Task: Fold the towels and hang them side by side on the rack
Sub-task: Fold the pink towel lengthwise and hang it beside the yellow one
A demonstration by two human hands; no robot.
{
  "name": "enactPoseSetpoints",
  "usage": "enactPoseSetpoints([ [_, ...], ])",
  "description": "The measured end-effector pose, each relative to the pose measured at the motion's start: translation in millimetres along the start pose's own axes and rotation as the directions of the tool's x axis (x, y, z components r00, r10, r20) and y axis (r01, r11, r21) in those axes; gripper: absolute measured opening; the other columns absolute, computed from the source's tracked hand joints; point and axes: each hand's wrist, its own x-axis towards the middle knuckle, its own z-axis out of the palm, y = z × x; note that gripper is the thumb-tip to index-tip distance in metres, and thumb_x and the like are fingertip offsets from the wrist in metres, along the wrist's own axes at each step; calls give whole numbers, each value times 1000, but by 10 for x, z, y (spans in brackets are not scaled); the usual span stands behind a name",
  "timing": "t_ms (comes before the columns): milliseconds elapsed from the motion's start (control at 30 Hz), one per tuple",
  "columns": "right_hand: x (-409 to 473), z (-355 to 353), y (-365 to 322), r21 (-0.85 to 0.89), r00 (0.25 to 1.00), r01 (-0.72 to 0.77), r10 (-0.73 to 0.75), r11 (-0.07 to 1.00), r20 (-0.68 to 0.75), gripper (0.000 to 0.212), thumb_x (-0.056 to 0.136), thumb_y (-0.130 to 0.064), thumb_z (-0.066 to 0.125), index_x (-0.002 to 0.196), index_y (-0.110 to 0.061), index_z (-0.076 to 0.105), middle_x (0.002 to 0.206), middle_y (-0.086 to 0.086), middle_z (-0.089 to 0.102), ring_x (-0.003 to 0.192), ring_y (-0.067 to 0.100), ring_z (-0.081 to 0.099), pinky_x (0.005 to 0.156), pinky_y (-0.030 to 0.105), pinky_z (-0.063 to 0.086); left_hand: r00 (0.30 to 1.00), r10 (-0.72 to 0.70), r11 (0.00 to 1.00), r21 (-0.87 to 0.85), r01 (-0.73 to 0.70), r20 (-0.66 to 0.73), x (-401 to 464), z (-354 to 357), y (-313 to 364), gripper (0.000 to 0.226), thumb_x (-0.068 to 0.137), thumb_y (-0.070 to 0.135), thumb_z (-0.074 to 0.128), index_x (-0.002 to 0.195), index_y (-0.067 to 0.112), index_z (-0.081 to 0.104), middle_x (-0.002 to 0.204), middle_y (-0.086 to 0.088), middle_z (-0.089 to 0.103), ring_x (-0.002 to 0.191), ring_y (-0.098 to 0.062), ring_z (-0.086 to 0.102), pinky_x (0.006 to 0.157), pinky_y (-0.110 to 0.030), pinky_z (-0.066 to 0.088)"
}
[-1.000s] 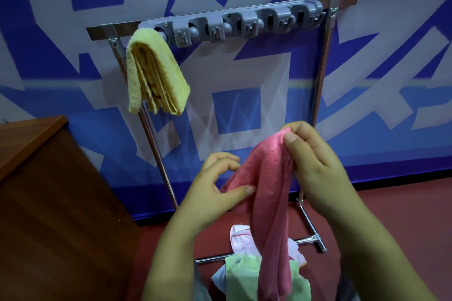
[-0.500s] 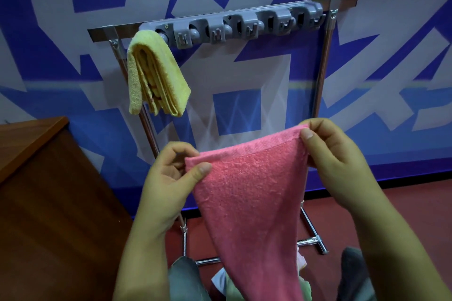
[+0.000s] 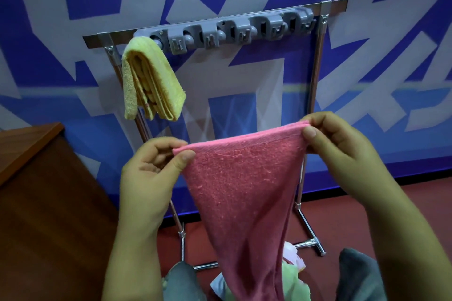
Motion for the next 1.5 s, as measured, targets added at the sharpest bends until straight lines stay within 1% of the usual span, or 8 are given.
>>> enactPoseSetpoints([
  [200,-97,-87,-209,351,988,22,-73,936,134,18,77,-44,61,83,-27,66,74,-11,64,70,3,59,69,18,52,987,66,981,-188,-38,145,5,-113,175,24,54,39,83,71,28,70,73,11,67,73,-3,61,69,-16,52],
  [333,-36,-25,-287,525,989,-112,43,844,142,16,76,-24,53,73,-18,67,58,-8,61,52,1,57,50,14,47,971,-154,954,-228,195,186,125,-69,85,29,49,40,85,68,24,68,68,8,64,62,-4,58,55,-16,50],
  [433,46,66,-186,493,967,-251,193,833,166,17,87,-14,43,84,-3,56,51,-8,58,47,0,55,47,14,47,908,-399,873,-248,419,131,180,30,-49,15,57,25,76,67,20,65,62,6,62,55,-6,55,49,-17,49],
  [600,78,204,-6,447,915,-365,404,817,9,17,96,-13,45,86,-4,57,66,2,60,57,8,58,50,20,52,837,-538,771,-346,535,96,95,224,-108,6,85,5,58,80,9,57,60,1,64,50,-5,58,51,-18,52],
  [767,38,355,-22,395,902,-324,407,860,-146,17,96,-15,48,85,-9,59,72,4,62,65,13,60,53,23,54,847,-513,769,-363,526,141,-1,352,-1,5,86,3,56,87,8,57,75,-7,63,60,-10,63,55,-21,54],
  [1133,-175,607,-294,161,964,-214,235,963,-125,11,92,-22,55,85,-19,64,77,-2,70,75,14,66,79,48,56,911,-374,894,-192,405,176,-222,595,297,16,83,-4,61,89,10,62,80,-11,68,74,-18,69,64,-25,57],
  [1333,-232,621,-360,94,982,-144,154,985,-110,9,90,-17,57,87,-18,66,80,-3,73,74,6,68,68,21,55,941,-302,942,-104,319,154,-267,620,350,17,79,-5,66,89,8,63,87,-14,71,83,-24,70,76,-33,59],
  [1500,-252,613,-338,37,989,-112,115,993,-98,9,88,-17,61,85,-23,67,82,-9,73,78,1,69,70,16,54,952,-254,962,-54,267,174,-293,599,362,17,79,-4,66,87,11,66,87,-6,73,84,-20,71,80,-33,58],
])
